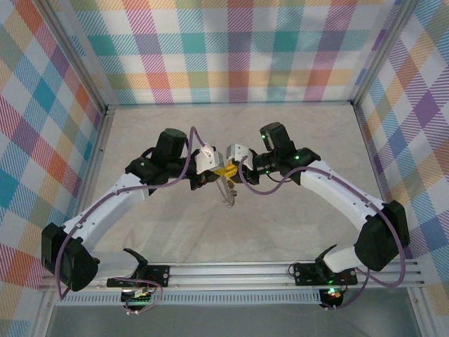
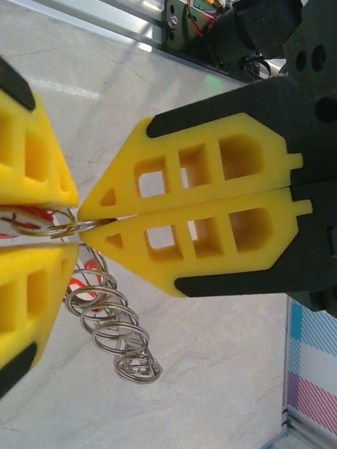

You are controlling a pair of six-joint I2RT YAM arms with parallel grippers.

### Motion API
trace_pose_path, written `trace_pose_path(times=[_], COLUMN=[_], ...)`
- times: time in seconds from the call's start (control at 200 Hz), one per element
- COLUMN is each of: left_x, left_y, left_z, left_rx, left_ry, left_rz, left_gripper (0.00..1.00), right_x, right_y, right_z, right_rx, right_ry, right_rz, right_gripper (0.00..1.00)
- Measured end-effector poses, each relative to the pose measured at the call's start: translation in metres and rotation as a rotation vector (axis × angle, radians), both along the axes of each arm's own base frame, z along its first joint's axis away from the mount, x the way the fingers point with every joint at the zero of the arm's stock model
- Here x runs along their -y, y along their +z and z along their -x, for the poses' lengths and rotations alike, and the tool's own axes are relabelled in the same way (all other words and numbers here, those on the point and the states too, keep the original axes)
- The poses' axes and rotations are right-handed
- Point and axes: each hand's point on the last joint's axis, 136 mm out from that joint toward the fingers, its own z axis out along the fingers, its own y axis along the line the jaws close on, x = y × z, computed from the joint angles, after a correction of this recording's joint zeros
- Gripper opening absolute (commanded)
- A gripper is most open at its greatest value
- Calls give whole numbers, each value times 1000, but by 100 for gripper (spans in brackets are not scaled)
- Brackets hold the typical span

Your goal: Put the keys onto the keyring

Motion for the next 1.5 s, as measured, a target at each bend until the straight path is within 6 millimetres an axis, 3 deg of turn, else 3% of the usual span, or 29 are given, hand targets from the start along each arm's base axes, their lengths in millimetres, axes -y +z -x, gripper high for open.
trace_pose_path(times=[0.24,0.38,0.66,0.755,0.88,1.305,1.44,1.5], left_x=[1,2,4,5,6,3,3,2], left_y=[-1,4,6,6,8,16,16,15], left_z=[4,2,4,3,1,2,3,4], left_rx=[-31,-35,-64,-63,-59,-27,-24,-23], left_ry=[-21,-23,-29,-27,-19,-5,-5,-5], left_rz=[52,82,125,136,159,177,178,180], left_gripper=[0,0,0,0,0,0,0,0], right_x=[8,9,10,11,12,17,17,17], right_y=[6,9,4,4,3,2,2,2], right_z=[1,3,9,9,9,5,4,5], right_rx=[2,12,-2,-5,-10,-23,-27,-31], right_ry=[8,24,40,39,36,18,16,17], right_rz=[-26,-34,-38,-38,-36,-33,-35,-35], right_gripper=[22,13,10,10,18,6,6,12])
